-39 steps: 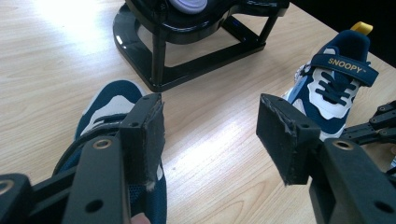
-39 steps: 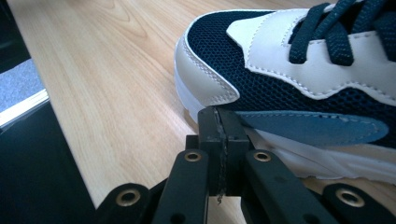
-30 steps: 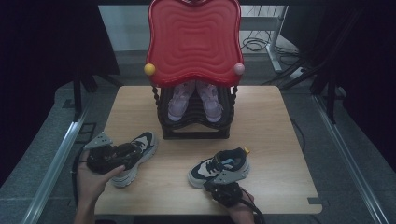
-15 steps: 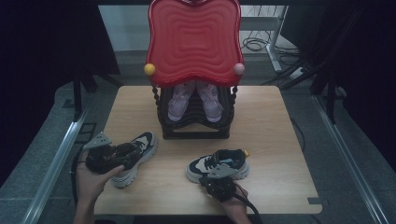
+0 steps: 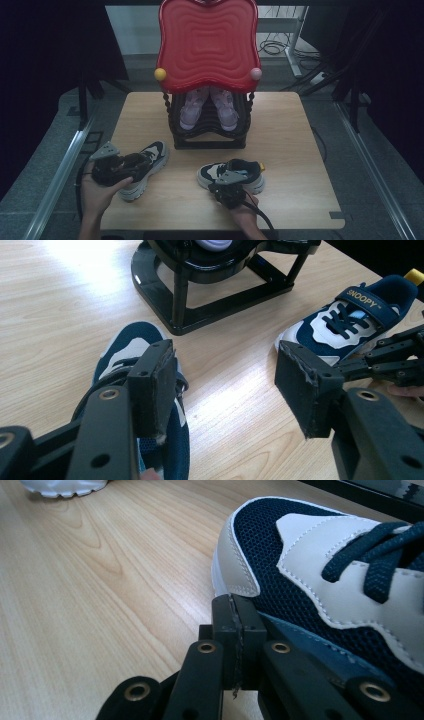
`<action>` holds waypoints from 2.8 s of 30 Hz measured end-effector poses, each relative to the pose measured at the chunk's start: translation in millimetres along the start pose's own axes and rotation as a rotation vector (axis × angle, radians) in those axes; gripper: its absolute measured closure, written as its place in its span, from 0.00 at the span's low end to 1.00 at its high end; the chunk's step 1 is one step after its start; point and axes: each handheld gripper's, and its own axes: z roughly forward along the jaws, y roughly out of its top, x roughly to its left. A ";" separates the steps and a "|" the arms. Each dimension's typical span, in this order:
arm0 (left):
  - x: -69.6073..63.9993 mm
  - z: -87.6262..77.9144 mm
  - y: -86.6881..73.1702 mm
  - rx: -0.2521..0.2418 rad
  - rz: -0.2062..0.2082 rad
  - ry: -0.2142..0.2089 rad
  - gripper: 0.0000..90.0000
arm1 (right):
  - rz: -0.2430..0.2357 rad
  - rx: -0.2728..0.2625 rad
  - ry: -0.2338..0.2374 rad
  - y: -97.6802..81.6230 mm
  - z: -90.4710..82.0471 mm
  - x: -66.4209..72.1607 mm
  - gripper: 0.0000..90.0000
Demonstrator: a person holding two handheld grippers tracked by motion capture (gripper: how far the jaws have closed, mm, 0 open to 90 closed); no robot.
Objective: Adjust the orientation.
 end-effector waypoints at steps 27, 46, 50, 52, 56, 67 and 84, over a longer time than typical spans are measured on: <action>1.7 1.4 -0.8 0.005 -0.004 -0.001 0.46 | 0.033 -0.023 -0.045 11.4 16.7 -2.3 1.00; 2.5 0.7 -0.8 0.003 -0.002 -0.003 0.46 | 0.035 -0.083 -0.022 14.6 2.9 4.9 1.00; 2.2 1.4 -0.9 0.003 -0.002 -0.005 0.46 | 0.043 -0.120 0.007 15.9 -10.4 5.6 1.00; 2.0 1.5 -0.8 0.003 -0.002 -0.005 0.46 | 0.048 -0.138 0.014 16.7 -18.7 5.0 1.00; 2.1 1.9 -0.9 0.004 -0.003 -0.005 0.46 | 0.049 -0.166 0.011 19.4 -33.1 2.9 1.00; 2.6 1.9 -1.0 0.004 -0.004 -0.006 0.46 | 0.076 -0.265 -0.042 27.1 -78.6 -28.3 1.00; 2.2 4.7 -2.1 0.016 -0.007 0.000 0.46 | 0.185 -0.203 -0.122 6.1 -95.1 -135.0 1.00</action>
